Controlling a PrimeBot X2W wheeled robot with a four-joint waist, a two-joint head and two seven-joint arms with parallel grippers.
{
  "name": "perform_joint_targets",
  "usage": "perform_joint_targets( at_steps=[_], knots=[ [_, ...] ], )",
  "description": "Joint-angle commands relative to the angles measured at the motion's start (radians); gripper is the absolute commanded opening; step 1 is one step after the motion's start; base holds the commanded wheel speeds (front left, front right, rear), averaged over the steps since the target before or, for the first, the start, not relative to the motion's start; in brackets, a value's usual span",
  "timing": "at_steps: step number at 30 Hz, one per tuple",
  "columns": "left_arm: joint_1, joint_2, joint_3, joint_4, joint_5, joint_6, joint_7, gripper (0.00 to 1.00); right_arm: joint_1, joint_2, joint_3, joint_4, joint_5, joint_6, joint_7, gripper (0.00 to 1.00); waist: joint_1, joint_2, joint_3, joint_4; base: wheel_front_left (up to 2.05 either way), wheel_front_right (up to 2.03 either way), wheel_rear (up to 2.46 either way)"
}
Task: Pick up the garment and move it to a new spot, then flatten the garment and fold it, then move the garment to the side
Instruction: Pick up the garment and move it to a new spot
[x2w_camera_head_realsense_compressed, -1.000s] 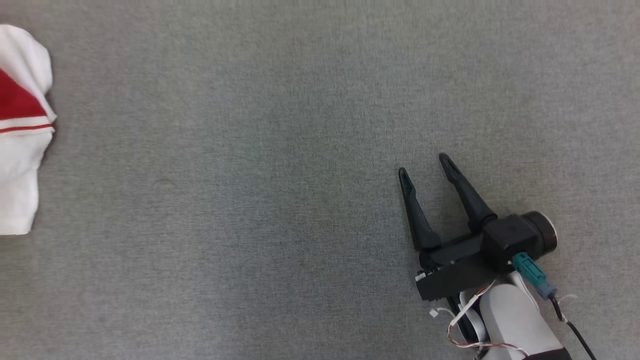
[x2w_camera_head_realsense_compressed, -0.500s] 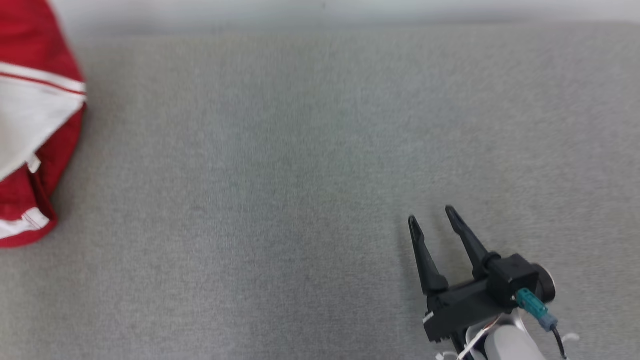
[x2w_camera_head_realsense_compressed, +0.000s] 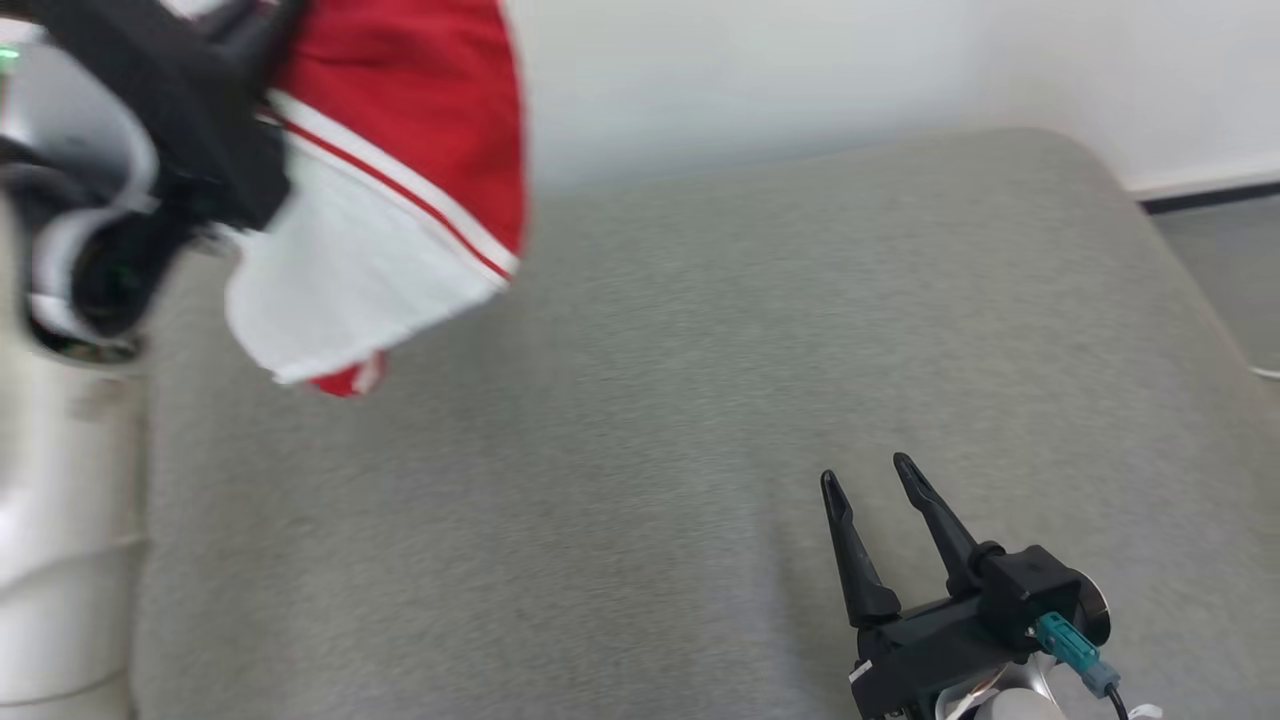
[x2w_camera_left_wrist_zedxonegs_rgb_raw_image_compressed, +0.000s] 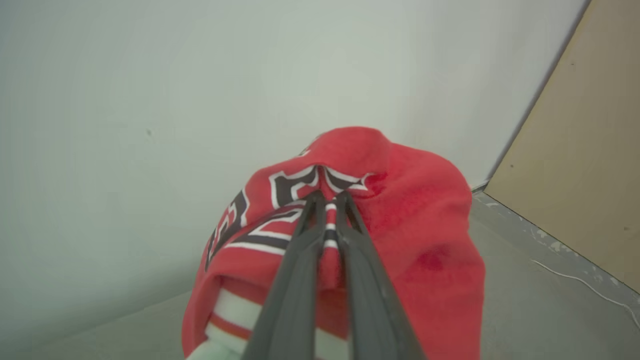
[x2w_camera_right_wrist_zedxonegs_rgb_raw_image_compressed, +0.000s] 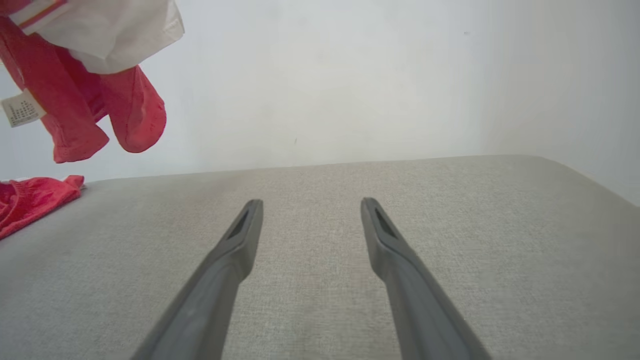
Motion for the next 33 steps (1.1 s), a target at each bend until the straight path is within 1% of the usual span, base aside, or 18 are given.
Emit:
perform_joint_targets(
  at_steps=[1, 6, 8, 11, 12, 13, 16, 17, 18, 19, 21, 23, 26, 30, 33],
  knots=[
    [0.021, -0.026, -0.03, -0.009, -0.018, -0.004, 0.005, 0.0, 0.012, -0.002, -0.003, -0.004, 0.002, -0.002, -0.001, 1.0, 0.0003, 0.0002, -0.022, -0.136, 0.0, 0.0, 0.0],
    [0.089, -0.056, -0.121, 0.004, -0.027, -0.005, -0.012, 0.0, 0.006, -0.002, 0.003, -0.013, 0.012, -0.002, -0.001, 1.0, 0.0003, 0.0002, 0.003, -0.227, 0.0, 0.0, 0.0],
    [0.136, -0.067, -0.139, 0.026, -0.042, -0.005, -0.027, 0.0, -0.003, -0.002, 0.013, -0.012, 0.017, -0.002, -0.001, 1.0, 0.0003, 0.0002, 0.012, -0.263, 0.0, 0.0, 0.0],
    [0.198, -0.065, -0.158, 0.077, -0.028, -0.005, -0.068, 0.0, -0.006, -0.002, 0.013, -0.012, 0.013, -0.002, -0.001, 1.0, 0.0003, 0.0002, 0.018, -0.303, 0.0, 0.0, 0.0],
    [0.249, -0.061, -0.177, 0.123, -0.017, -0.005, -0.098, 0.0, -0.004, -0.002, 0.011, -0.01, 0.008, -0.002, -0.001, 1.0, 0.0003, 0.0002, 0.018, -0.323, 0.0, 0.0, 0.0],
    [0.249, -0.061, -0.177, 0.123, -0.017, -0.005, -0.098, 0.0, -0.004, -0.002, 0.011, -0.01, 0.008, -0.002, -0.001, 1.0, 0.0003, 0.0002, 0.018, -0.323, 0.0, 0.0, 0.0],
    [0.305, -0.053, -0.207, 0.201, 0.037, -0.001, -0.163, 0.0, 0.002, -0.002, 0.008, -0.007, 0.001, -0.002, -0.001, 1.0, 0.0003, 0.0002, 0.015, -0.335, 0.0, 0.0, 0.0],
    [0.32, -0.056, -0.217, 0.227, 0.054, 0.003, -0.193, 0.02, 0.005, -0.002, 0.006, -0.006, 0.0, -0.002, -0.001, 1.0, 0.0003, 0.0002, 0.014, -0.336, 0.0, 0.0, 0.0],
    [0.335, -0.064, -0.228, 0.248, 0.068, 0.006, -0.223, 0.73, 0.009, -0.002, 0.003, -0.005, -0.001, -0.002, -0.001, 1.0, 0.0003, 0.0002, 0.011, -0.334, 0.0, 0.0, 0.0],
    [0.349, -0.076, -0.234, 0.27, 0.078, 0.011, -0.255, 1.0, 0.013, -0.002, 0.0, -0.002, -0.005, -0.002, -0.001, 1.0, 0.0003, 0.0002, 0.007, -0.329, 0.0, 0.0, 0.0],
    [0.368, -0.099, -0.241, 0.303, 0.096, 0.021, -0.328, 1.0, 0.021, -0.002, -0.011, -0.001, -0.015, -0.002, 0.0, 1.0, 0.0003, 0.0002, -0.002, -0.31, 0.0, 0.0, 0.0],
    [0.384, -0.124, -0.241, 0.324, 0.097, 0.02, -0.417, 1.0, 0.029, -0.002, -0.028, -0.006, -0.031, -0.002, 0.004, 1.0, 0.0003, 0.0002, -0.014, -0.284, 0.0, 0.0, 0.0],
    [0.413, -0.146, -0.238, 0.338, 0.105, 0.015, -0.554, 1.0, 0.055, -0.002, -0.05, -0.015, -0.048, -0.002, 0.015, 1.0, 0.0003, 0.0002, -0.042, -0.235, 0.0, 0.0, 0.0],
    [0.456, -0.174, -0.217, 0.339, 0.088, 0.016, -0.711, 1.0, 0.094, -0.003, -0.104, -0.039, -0.068, -0.002, 0.033, 1.0, 0.0003, 0.0002, -0.08, -0.153, 0.0, 0.0, 0.0],
    [0.5, -0.179, -0.206, 0.333, 0.082, 0.019, -0.796, 1.0, 0.125, -0.002, -0.149, -0.062, -0.083, -0.002, 0.045, 1.0, 0.0003, 0.0002, -0.104, -0.09, 0.0, 0.0, 0.0]
  ],
)
